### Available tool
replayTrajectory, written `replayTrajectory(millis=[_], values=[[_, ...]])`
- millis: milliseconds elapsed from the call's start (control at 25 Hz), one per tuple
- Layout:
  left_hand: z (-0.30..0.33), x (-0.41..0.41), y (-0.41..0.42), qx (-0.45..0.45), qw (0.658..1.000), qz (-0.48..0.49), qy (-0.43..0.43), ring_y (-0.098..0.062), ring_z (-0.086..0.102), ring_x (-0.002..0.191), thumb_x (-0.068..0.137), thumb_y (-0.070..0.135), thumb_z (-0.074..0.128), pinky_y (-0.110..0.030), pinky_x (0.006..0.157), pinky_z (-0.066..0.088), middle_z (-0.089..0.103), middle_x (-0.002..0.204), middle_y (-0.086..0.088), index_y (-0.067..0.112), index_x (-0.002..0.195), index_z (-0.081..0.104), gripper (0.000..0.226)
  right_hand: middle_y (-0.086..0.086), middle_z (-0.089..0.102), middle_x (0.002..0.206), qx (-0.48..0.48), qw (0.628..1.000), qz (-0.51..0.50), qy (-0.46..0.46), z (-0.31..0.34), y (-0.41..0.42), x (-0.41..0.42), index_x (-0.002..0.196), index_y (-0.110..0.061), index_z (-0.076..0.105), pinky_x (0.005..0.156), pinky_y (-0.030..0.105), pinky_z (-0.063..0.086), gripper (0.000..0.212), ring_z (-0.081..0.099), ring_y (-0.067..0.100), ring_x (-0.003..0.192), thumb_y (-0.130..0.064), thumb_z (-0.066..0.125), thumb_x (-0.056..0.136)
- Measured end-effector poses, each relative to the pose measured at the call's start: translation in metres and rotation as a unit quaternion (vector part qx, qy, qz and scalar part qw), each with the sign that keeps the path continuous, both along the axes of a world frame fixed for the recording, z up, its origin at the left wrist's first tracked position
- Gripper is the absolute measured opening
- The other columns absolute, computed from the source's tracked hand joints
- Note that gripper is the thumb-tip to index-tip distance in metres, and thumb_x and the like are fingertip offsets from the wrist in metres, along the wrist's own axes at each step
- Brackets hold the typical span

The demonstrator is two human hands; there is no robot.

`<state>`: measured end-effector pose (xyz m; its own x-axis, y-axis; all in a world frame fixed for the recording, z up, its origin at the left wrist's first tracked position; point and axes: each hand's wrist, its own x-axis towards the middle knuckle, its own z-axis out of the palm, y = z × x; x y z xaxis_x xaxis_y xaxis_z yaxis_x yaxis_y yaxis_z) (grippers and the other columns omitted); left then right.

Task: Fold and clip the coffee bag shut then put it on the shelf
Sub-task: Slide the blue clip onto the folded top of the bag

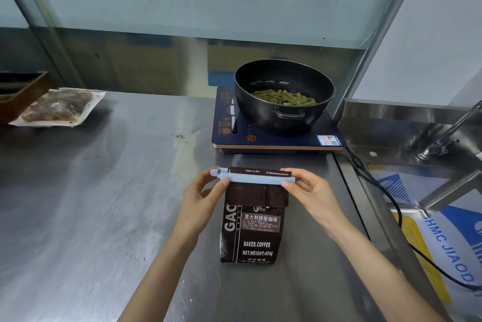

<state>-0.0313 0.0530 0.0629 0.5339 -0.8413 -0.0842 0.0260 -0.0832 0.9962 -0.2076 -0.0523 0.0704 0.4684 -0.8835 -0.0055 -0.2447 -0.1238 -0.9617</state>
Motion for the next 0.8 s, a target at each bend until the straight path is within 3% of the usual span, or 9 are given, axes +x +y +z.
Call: replayTrajectory(millis=[200, 280, 360, 480, 640, 800], values=[[-0.003, 0.002, 0.001, -0.012, 1.0, 0.007, 0.001, -0.001, 0.061, 0.088, 0.083, 0.025, 0.057, -0.005, 0.069, 0.05, 0.062, 0.1, 0.015, 0.02, 0.108, 0.057, 0.025, -0.008, 0.06, 0.111, -0.196, 0.975, 0.015, 0.1, 0.028, -0.006, 0.017, 0.122, -0.022, 0.052, 0.084, 0.005, 0.038, 0.04, 0.055, 0.003, 0.103, -0.024, 0.06, 0.082], [-0.003, 0.002, 0.001, -0.017, 1.0, 0.008, 0.001, -0.002, 0.061, 0.088, 0.083, 0.024, 0.057, -0.003, 0.067, 0.049, 0.061, 0.101, 0.015, 0.02, 0.108, 0.057, 0.025, -0.009, 0.057, 0.118, -0.235, 0.952, 0.087, 0.178, 0.038, -0.002, 0.03, 0.128, -0.024, 0.044, 0.095, 0.019, 0.039, 0.048, 0.051, 0.006, 0.111, -0.033, 0.058, 0.083], [-0.002, 0.002, 0.001, -0.021, 1.0, 0.007, 0.0, -0.003, 0.061, 0.088, 0.083, 0.024, 0.057, -0.002, 0.066, 0.048, 0.061, 0.102, 0.014, 0.02, 0.108, 0.057, 0.025, -0.007, 0.053, 0.129, -0.245, 0.922, 0.142, 0.264, 0.04, 0.002, 0.041, 0.133, -0.025, 0.038, 0.1, 0.032, 0.036, 0.053, 0.046, 0.011, 0.12, -0.04, 0.054, 0.084], [-0.002, 0.003, 0.001, -0.025, 1.0, 0.004, -0.004, -0.003, 0.061, 0.089, 0.084, 0.023, 0.056, -0.005, 0.069, 0.05, 0.06, 0.102, 0.015, 0.02, 0.108, 0.057, 0.024, -0.003, 0.053, 0.13, -0.246, 0.9, 0.171, 0.317, 0.037, 0.006, 0.051, 0.132, -0.025, 0.038, 0.097, 0.036, 0.036, 0.051, 0.046, 0.017, 0.12, -0.042, 0.049, 0.086], [-0.001, 0.003, 0.001, -0.03, 0.999, 0.008, -0.012, -0.006, 0.06, 0.093, 0.085, 0.021, 0.056, -0.016, 0.077, 0.05, 0.06, 0.101, 0.015, 0.021, 0.105, 0.057, 0.02, 0.0, 0.059, 0.122, -0.251, 0.904, 0.154, 0.31, 0.037, 0.01, 0.055, 0.124, -0.023, 0.049, 0.09, 0.036, 0.038, 0.038, 0.052, 0.021, 0.111, -0.037, 0.047, 0.088], [-0.003, 0.004, 0.0, -0.039, 0.999, 0.015, 0.001, -0.004, 0.063, 0.083, 0.083, 0.017, 0.058, -0.007, 0.069, 0.051, 0.062, 0.097, 0.013, 0.022, 0.098, 0.059, 0.015, 0.0, 0.061, 0.119, -0.247, 0.911, 0.137, 0.301, 0.034, 0.012, 0.056, 0.119, -0.021, 0.052, 0.092, 0.032, 0.033, 0.034, 0.053, 0.021, 0.107, -0.034, 0.048, 0.088]])
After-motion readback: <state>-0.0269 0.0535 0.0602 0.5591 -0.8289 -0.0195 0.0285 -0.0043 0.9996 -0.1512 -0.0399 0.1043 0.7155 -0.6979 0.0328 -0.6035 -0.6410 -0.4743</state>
